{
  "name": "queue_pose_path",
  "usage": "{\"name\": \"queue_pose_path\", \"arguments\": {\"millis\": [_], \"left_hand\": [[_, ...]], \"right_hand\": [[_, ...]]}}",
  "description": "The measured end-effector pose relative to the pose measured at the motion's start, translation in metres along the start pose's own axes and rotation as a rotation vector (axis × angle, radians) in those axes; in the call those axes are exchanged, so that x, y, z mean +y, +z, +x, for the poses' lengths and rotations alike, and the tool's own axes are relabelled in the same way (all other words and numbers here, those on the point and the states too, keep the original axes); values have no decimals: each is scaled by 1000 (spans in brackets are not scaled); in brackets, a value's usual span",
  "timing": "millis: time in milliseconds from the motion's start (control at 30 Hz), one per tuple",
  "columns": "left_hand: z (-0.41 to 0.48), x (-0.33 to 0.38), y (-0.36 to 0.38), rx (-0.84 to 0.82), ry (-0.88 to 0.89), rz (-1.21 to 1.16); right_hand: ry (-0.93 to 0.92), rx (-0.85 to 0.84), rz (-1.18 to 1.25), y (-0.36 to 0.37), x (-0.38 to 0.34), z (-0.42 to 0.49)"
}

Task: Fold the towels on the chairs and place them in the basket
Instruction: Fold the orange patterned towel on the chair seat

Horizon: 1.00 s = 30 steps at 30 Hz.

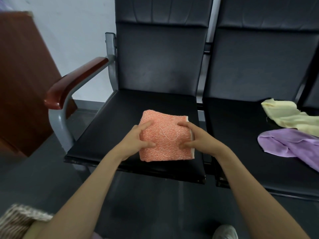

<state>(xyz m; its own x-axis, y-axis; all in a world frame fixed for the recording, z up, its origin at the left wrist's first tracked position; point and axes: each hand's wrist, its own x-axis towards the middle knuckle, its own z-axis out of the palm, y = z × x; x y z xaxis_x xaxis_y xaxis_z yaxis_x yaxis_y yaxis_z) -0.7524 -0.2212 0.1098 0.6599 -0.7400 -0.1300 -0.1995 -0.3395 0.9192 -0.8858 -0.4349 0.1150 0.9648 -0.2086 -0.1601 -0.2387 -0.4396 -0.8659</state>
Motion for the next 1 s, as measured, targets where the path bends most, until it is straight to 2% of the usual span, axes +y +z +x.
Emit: {"name": "queue_pose_path", "arguments": {"millis": [67,167,400,500,567,667,800,900,1000], "left_hand": [[1,1,4,-32,-28,103],[3,5,11,-23,-9,253],[-1,4,19,375,212,611],[-5,11,17,476,260,695],[-8,14,16,517,289,691],[-9,16,9,502,322,466],[-17,24,3,176,290,-157],[-18,29,10,158,319,-317],[-17,34,20,242,347,-396]], "right_hand": [[16,40,-186,1,2,0],[-10,157,-252,4,1,-1],[-162,434,-383,12,-5,-1],[-192,513,-490,10,-10,-3],[-205,526,-413,6,-10,-5],[-202,475,-53,1,-9,-10],[-184,385,441,3,-13,-10],[-219,442,567,9,-21,-9],[-255,533,563,16,-28,-10]]}}
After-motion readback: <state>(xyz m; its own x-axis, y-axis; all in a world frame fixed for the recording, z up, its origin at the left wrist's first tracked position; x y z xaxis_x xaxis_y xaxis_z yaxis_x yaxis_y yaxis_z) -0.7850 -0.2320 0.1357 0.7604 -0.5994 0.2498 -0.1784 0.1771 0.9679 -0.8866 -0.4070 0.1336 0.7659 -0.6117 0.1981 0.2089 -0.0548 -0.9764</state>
